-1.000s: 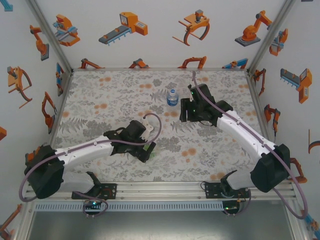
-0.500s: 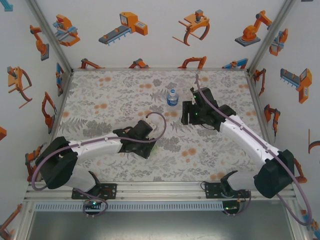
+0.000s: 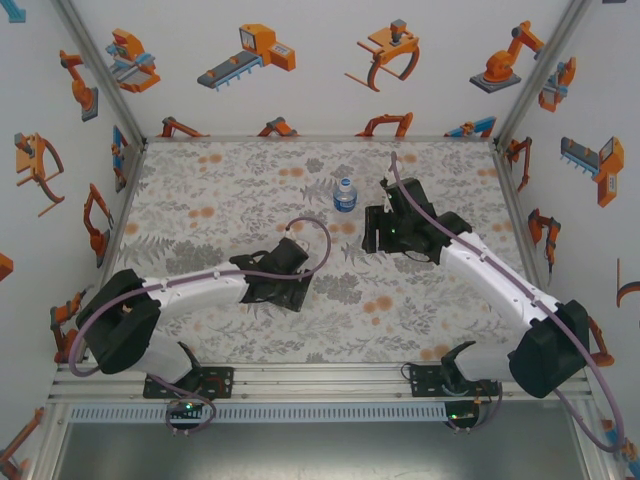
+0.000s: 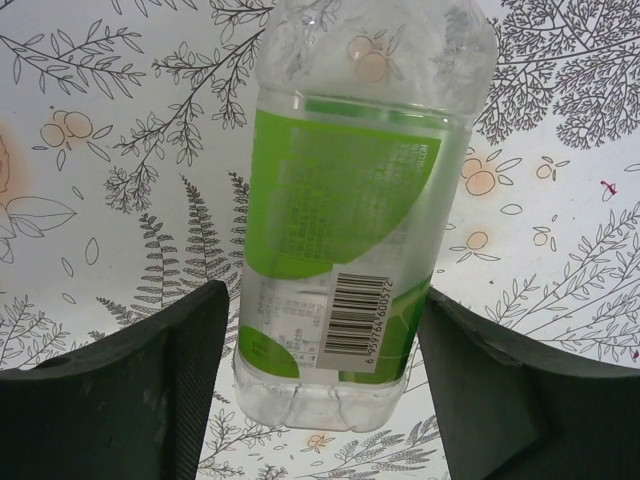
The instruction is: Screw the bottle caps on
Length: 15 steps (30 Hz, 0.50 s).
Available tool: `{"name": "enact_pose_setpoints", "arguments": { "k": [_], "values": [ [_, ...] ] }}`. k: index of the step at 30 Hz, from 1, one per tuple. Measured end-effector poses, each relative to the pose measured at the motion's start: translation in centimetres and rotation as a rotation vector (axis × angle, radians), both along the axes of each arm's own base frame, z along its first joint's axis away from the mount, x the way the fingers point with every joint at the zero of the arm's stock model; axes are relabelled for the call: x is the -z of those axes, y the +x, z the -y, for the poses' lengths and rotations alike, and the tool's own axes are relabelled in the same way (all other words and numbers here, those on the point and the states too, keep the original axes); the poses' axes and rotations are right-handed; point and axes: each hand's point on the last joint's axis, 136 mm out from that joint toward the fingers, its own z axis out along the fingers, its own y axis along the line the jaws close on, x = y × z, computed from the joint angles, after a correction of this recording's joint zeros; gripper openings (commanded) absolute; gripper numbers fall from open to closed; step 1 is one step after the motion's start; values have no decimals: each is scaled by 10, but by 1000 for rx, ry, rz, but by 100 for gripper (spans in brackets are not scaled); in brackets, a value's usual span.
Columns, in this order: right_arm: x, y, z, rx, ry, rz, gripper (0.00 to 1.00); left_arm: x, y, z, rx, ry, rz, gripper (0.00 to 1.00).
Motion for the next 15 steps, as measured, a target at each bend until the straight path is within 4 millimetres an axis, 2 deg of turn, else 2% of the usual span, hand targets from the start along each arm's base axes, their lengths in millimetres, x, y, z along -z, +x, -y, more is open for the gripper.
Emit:
{"name": "enact_pose_setpoints", "arguments": {
  "k": [8, 15],
  "values": [
    [0, 0, 0, -1, 2, -1, 60, -7, 7, 12, 22, -3, 4, 64],
    [9, -4, 1, -4, -6, -21, 60, 2, 6, 14, 38, 26, -18, 60]
  ]
}}
